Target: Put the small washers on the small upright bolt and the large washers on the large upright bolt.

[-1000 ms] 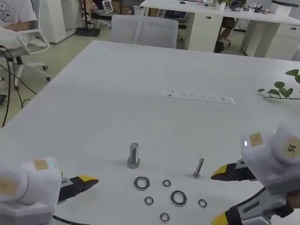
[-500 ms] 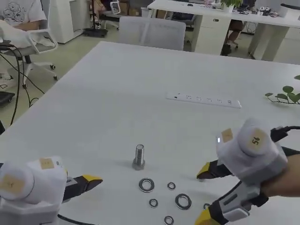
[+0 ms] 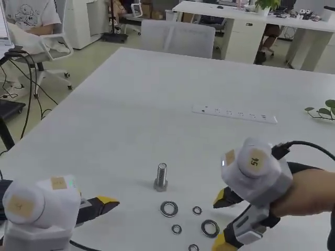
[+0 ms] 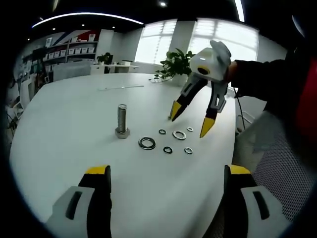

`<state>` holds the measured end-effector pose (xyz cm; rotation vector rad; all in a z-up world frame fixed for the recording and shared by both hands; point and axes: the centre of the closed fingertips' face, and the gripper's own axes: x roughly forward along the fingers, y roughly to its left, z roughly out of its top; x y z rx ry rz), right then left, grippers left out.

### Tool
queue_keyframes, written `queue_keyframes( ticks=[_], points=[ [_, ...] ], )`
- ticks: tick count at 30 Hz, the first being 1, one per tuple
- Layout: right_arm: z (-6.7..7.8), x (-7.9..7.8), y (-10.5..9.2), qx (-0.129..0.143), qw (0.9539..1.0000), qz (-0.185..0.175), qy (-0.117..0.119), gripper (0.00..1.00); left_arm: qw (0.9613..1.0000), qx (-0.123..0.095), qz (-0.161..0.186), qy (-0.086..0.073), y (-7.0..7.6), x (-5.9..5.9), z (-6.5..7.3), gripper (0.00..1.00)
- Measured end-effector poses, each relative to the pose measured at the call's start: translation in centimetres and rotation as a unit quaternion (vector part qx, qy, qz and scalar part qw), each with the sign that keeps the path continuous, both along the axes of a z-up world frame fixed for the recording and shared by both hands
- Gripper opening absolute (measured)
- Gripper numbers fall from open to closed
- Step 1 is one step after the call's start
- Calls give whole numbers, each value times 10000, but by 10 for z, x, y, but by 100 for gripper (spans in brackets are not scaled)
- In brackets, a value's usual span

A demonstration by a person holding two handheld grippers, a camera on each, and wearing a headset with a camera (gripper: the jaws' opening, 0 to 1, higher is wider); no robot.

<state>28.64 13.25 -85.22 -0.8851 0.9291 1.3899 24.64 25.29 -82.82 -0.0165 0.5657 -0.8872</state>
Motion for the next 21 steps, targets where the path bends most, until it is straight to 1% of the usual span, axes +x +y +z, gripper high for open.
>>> queue_keyframes(
  ticks=[6,18,21],
  points=[
    [-7,6,1,-174,9998,27,-69,45,10000,-7,30,2,0,-1,0,94],
    [-15,8,0,-416,9990,127,-102,37,10000,-26,77,-7,1,1,0,94],
    [-16,9,1,-455,9988,160,-120,36,10000,-39,88,-9,0,1,1,94]
  ],
)
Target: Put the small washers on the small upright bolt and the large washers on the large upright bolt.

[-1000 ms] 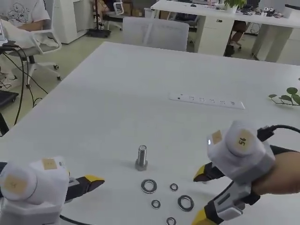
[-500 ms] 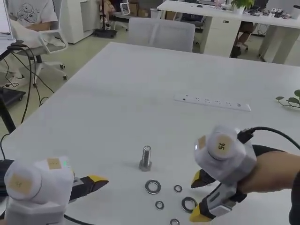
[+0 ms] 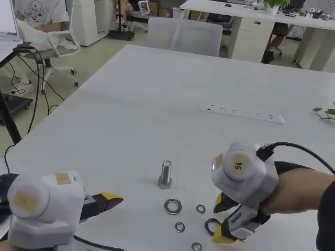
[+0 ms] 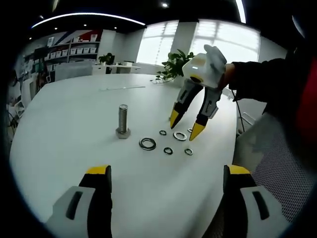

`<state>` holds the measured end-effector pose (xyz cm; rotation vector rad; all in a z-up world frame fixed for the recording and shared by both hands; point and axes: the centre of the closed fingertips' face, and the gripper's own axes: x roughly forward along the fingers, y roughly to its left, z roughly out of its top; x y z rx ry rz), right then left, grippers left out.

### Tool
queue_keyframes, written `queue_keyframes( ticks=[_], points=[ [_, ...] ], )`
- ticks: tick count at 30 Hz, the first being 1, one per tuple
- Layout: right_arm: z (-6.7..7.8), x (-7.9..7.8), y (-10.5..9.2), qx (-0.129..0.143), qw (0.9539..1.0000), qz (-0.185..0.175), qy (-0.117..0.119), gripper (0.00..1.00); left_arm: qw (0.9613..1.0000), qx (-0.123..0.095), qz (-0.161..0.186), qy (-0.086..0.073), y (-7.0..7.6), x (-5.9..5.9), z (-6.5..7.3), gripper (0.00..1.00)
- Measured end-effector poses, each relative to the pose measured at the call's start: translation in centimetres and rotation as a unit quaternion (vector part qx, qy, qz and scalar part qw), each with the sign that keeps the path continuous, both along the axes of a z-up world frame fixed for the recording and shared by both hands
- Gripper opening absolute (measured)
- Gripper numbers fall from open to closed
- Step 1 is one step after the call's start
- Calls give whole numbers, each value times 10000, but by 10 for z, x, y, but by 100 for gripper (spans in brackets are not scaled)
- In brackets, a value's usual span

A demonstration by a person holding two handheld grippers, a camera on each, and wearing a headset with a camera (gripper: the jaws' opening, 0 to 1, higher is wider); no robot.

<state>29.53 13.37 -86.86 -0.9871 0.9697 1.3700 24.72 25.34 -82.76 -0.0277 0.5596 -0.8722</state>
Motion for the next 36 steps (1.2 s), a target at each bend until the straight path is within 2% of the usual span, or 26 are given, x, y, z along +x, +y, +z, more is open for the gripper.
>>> queue_keyframes(
  ticks=[6,8,20,26,36],
  points=[
    [-3,1,-2,-128,9999,23,-23,35,10000,-20,16,-8,-1,1,1,94],
    [-6,2,-5,-261,9996,51,-56,35,10000,-28,21,-8,-1,1,1,93],
    [-4,1,-4,-263,9996,69,-69,30,10000,-45,33,-13,-2,2,0,93],
    [-5,2,-5,-341,9994,66,-85,26,10000,-68,52,-21,-2,2,1,93],
    [-5,2,-6,-423,9990,36,-101,24,9999,-107,96,-58,-2,4,1,94]
  ],
)
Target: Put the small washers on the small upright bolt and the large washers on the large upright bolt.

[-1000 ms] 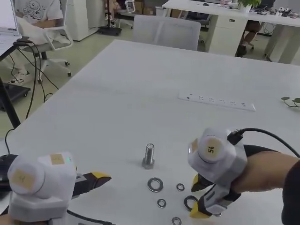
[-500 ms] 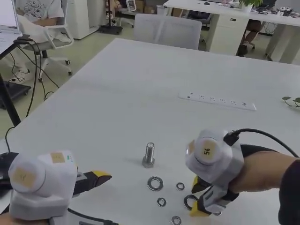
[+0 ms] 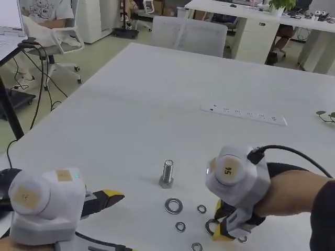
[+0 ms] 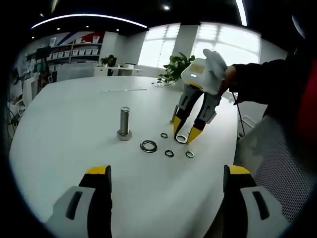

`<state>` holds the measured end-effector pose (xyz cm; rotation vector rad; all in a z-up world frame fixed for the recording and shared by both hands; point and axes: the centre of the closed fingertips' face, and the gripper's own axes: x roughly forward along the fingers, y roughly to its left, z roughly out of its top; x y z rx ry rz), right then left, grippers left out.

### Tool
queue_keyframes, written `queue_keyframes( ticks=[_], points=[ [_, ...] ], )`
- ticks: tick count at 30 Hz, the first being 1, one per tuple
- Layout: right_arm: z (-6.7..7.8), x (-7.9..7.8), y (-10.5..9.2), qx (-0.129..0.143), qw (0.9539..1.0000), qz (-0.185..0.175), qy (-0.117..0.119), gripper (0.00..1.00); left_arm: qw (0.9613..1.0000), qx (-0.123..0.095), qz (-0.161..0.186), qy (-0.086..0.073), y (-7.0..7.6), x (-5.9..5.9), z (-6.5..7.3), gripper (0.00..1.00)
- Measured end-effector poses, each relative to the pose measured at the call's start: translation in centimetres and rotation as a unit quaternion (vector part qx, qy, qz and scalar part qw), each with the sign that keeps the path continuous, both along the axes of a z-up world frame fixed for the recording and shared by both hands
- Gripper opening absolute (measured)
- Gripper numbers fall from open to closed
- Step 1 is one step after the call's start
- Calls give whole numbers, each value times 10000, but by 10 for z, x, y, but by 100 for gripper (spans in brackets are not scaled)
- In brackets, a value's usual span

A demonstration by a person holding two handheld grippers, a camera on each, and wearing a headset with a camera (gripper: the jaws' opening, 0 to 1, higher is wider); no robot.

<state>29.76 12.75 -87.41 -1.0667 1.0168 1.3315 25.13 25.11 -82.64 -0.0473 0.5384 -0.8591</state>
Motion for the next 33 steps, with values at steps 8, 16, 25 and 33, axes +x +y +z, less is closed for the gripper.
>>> queue_keyframes(
  ticks=[8,16,25,33],
  points=[
    [0,0,0,-5,10000,-9,-11,23,10000,-4,-23,3,-1,-1,-1,94],
    [1,1,0,-5,10000,-21,-16,23,10000,-24,-20,-4,-1,0,-1,94],
    [7,3,1,-6,10000,-34,-60,23,10000,-56,10,-73,-1,1,1,94],
    [16,5,2,-18,9999,-26,-146,23,9998,-107,68,-135,1,3,3,94]
  ],
)
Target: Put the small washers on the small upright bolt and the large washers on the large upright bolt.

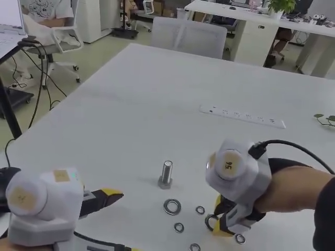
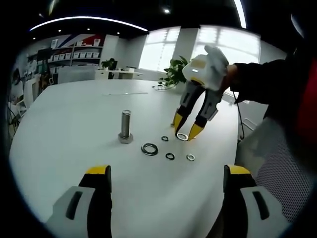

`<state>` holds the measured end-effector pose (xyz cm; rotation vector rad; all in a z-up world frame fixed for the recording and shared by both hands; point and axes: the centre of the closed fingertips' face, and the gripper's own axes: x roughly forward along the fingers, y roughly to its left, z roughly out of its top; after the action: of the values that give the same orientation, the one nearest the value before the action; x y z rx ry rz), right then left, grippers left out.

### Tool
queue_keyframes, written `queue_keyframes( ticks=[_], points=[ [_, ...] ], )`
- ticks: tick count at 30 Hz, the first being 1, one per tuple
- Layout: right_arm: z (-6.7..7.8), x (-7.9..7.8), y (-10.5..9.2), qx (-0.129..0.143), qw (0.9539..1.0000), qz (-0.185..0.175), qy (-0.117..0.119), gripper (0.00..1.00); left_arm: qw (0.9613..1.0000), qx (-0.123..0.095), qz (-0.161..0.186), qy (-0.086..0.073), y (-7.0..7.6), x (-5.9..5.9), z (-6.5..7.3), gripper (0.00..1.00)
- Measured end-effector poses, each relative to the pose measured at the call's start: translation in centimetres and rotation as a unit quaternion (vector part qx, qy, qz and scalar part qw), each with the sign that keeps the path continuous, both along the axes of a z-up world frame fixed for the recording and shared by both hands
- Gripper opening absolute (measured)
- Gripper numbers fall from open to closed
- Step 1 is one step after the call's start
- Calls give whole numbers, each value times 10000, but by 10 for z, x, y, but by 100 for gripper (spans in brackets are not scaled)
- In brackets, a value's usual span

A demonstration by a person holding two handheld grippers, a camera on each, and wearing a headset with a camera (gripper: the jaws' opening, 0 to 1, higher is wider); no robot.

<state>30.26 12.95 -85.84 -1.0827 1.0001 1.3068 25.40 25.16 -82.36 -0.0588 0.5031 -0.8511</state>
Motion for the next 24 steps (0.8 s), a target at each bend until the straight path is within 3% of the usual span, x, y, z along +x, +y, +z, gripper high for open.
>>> queue_keyframes(
  ticks=[12,24],
  points=[
    [26,8,6,58,9997,36,-220,23,9998,-42,149,-149,6,6,4,94],
    [51,17,20,167,9987,129,-470,23,9987,-123,285,-405,9,10,13,93]
  ],
)
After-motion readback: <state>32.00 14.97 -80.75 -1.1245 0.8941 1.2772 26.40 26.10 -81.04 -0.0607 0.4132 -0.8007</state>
